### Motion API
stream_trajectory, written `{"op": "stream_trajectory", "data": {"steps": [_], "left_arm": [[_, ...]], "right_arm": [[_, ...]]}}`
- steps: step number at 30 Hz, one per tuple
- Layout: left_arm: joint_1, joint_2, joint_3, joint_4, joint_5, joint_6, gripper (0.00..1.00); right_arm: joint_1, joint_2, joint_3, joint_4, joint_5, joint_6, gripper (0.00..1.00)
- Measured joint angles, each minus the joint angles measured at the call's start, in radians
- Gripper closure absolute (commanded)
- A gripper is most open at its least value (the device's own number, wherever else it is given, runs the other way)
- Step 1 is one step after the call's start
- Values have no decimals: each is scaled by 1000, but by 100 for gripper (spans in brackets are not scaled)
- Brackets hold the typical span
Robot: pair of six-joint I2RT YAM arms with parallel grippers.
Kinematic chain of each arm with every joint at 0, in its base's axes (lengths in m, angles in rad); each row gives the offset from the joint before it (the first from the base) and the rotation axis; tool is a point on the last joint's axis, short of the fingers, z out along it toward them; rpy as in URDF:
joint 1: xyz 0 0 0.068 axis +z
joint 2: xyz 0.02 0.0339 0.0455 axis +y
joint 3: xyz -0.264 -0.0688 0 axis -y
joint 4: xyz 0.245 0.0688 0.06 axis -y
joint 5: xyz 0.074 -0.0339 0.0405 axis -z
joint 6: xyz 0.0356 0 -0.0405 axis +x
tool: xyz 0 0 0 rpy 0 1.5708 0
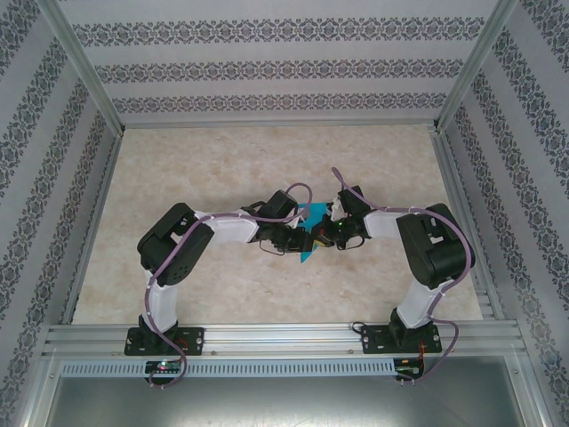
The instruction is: Fold a paper plane with a square sheet of paper (pick it up from the middle)
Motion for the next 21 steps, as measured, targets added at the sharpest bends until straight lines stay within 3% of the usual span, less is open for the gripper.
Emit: {"op": "stream_trajectory", "data": {"steps": [21], "left_arm": [[-27, 16, 71, -164, -110, 169, 76]], "right_arm": [[-2, 0, 0, -2, -7, 0, 100]]}}
